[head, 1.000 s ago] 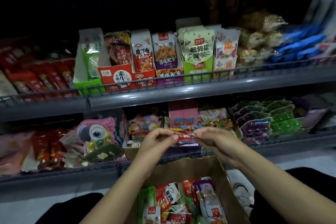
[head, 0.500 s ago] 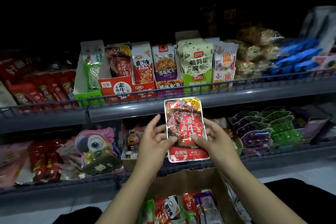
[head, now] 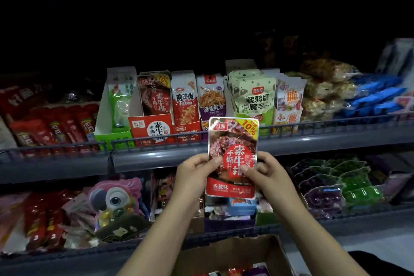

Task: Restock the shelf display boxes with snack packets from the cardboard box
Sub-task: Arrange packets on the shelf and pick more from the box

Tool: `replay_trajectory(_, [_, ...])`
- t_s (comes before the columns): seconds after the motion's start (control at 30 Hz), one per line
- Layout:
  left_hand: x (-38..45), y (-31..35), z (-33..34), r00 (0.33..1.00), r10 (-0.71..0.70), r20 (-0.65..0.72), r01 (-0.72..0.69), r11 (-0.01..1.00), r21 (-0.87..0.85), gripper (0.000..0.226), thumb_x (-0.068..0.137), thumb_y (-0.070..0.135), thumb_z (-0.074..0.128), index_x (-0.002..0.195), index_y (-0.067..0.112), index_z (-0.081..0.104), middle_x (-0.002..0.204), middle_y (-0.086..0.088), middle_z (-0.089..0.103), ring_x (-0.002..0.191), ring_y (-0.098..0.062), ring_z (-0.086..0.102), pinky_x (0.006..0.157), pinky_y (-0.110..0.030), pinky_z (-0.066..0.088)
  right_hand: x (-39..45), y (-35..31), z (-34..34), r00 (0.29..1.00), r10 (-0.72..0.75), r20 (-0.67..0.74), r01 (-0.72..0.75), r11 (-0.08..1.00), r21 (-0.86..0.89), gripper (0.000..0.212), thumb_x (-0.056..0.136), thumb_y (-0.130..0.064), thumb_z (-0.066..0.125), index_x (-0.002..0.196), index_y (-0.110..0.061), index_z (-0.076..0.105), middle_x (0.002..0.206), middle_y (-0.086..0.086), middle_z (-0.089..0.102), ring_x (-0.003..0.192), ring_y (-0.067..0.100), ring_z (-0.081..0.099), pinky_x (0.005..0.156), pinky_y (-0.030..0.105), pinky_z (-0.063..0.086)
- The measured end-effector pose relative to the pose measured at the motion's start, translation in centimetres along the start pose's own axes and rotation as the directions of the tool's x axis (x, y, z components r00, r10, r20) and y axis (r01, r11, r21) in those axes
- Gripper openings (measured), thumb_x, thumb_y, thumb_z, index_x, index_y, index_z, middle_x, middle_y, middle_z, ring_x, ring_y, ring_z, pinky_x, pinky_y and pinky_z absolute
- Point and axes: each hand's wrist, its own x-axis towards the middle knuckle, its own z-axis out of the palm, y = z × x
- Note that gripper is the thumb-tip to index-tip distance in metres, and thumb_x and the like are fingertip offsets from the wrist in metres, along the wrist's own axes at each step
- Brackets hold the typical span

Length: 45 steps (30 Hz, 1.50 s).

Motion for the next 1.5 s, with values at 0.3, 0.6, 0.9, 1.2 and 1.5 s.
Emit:
replay_trajectory(0.3, [2.4,2.4,-4.0,0.98,0.152,-0.126,-0.156,0.988,-0.02,0.012,0.084,0.016,0.067,0.095,0.018,0.069,0.087,0.0,0.075,0.079,-0.016,0.071,0.066,-0.029,0.056,6.8,-6.7,4.6,0.983,-0.094,0.158,0.14,0.939,-0.315,0.025,0.083,-0.021,0.068,0.106,-0.018,0.057,0.094,-0.003,0.069,0.077,0.005,0.067,0.057,0.016,0.052])
replay_trajectory(0.6, [5.1,2.4,-7.9,0.715,0.651,-0.257,-0.38,0.67,0.638,0.038,0.093,0.028,0.054,0.13,0.034,0.047,0.142,0.017,0.036,0.135,-0.003,0.025,0.113,-0.03,0.014,13.5,-13.7,10.0,0.947,-0.207,0.244,0.316,0.725,-0.612,0.014,0.081,-0.021,0.071,0.074,-0.022,0.059,0.07,-0.009,0.062,0.061,0.002,0.056,0.048,0.015,0.041])
replay_trajectory(0.9, [6.5,2.3,-9.3,0.79,0.599,-0.126,-0.163,0.404,0.9,0.064,0.096,0.039,0.039,0.149,0.035,0.002,0.155,0.016,-0.014,0.14,-0.003,-0.023,0.113,-0.045,-0.018,19.0,-15.0,15.2,0.941,-0.336,0.049,0.336,0.901,-0.275,0.01,0.087,-0.019,0.065,0.09,-0.017,0.056,0.08,-0.007,0.063,0.068,0.005,0.062,0.048,0.015,0.048])
replay_trajectory(1.2, [6.5,2.2,-9.4,0.724,0.675,-0.144,-0.176,0.383,0.907,0.06,0.086,0.026,0.058,0.142,0.029,0.035,0.152,0.006,0.025,0.144,-0.012,0.01,0.111,-0.046,-0.013,23.1,-12.9,20.6,0.923,-0.365,0.123,0.363,0.715,-0.598,0.032,0.088,-0.023,0.064,0.117,-0.011,0.058,0.103,0.007,0.063,0.092,0.022,0.062,0.079,0.031,0.052])
replay_trajectory(1.5, [6.6,1.8,-9.4,0.73,0.673,-0.12,-0.184,0.362,0.914,0.073,0.084,0.023,0.059,0.147,0.031,0.023,0.157,0.006,0.014,0.142,-0.007,-0.004,0.11,-0.049,-0.012,24.6,-9.5,20.6,0.914,-0.317,0.255,0.386,0.479,-0.788,0.03,0.09,-0.016,0.061,0.118,-0.006,0.061,0.117,0.009,0.063,0.106,0.023,0.059,0.079,0.022,0.041])
